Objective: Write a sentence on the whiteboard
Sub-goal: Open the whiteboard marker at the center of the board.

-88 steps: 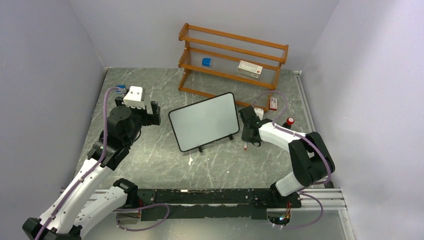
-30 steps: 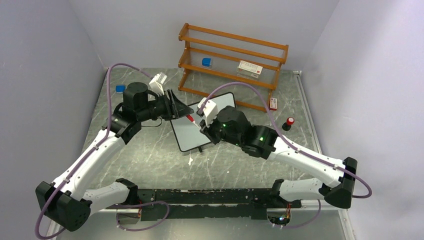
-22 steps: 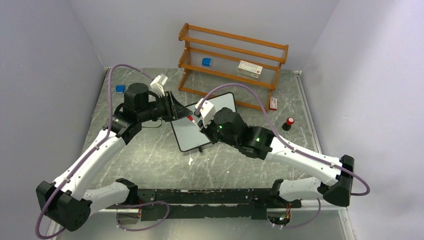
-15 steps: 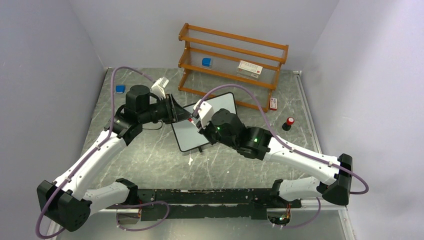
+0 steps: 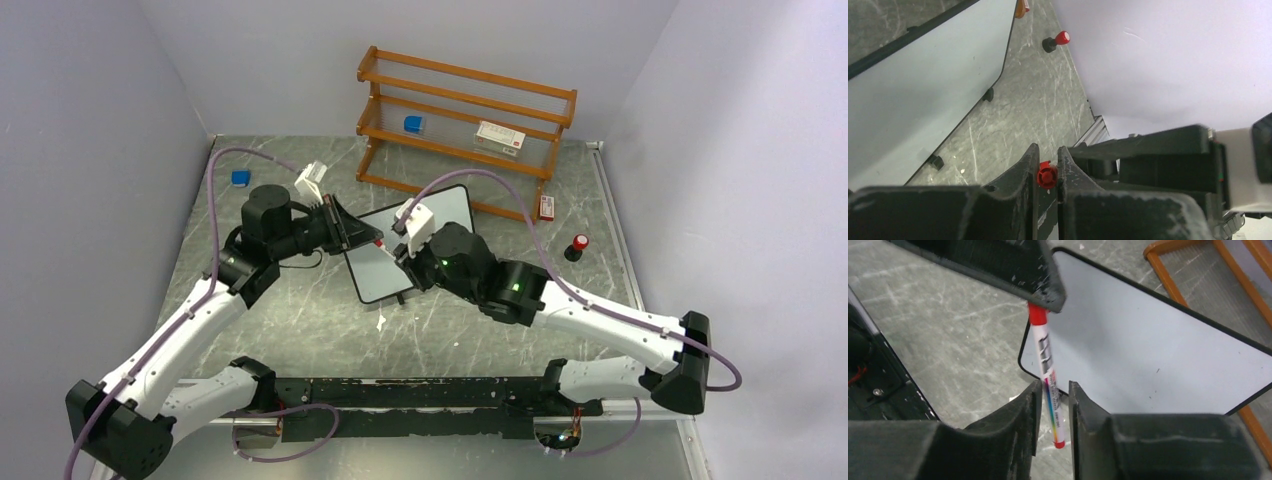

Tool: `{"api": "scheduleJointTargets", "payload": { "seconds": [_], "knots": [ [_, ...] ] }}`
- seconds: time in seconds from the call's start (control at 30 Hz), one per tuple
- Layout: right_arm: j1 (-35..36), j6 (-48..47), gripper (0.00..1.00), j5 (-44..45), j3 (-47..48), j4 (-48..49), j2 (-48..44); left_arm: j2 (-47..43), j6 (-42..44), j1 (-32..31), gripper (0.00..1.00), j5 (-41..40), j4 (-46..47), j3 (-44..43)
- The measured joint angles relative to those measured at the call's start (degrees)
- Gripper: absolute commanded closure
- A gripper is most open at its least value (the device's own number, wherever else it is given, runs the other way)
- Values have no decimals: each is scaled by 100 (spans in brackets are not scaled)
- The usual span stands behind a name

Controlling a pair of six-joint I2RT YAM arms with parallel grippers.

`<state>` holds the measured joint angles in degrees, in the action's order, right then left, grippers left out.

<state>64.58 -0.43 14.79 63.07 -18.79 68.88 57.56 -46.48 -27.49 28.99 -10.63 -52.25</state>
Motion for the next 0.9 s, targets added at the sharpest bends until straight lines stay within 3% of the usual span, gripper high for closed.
{"api": "scheduleJointTargets", "payload": {
  "seconds": [0.03,0.1,0.3,0.53,0.9],
  "knots": [
    [-9,76,56,0,-63,92,-68,-83,-76,0,95,-52,83,111],
    [-59,258,48,-26,-199,326,-262,-249,-267,0,95,-146,236,361],
    [-584,846,37,-636,-745,1123,-966,-702,-940,2,95,-562,719,1014],
    [-2015,2017,36,-2164,-1545,2149,-1464,-1244,-1845,2,95,-901,1652,1775],
    [-2177,3405,37,-3226,-2120,3366,-1355,-1460,-3091,2,95,-1172,3217,2695]
  ]
}}
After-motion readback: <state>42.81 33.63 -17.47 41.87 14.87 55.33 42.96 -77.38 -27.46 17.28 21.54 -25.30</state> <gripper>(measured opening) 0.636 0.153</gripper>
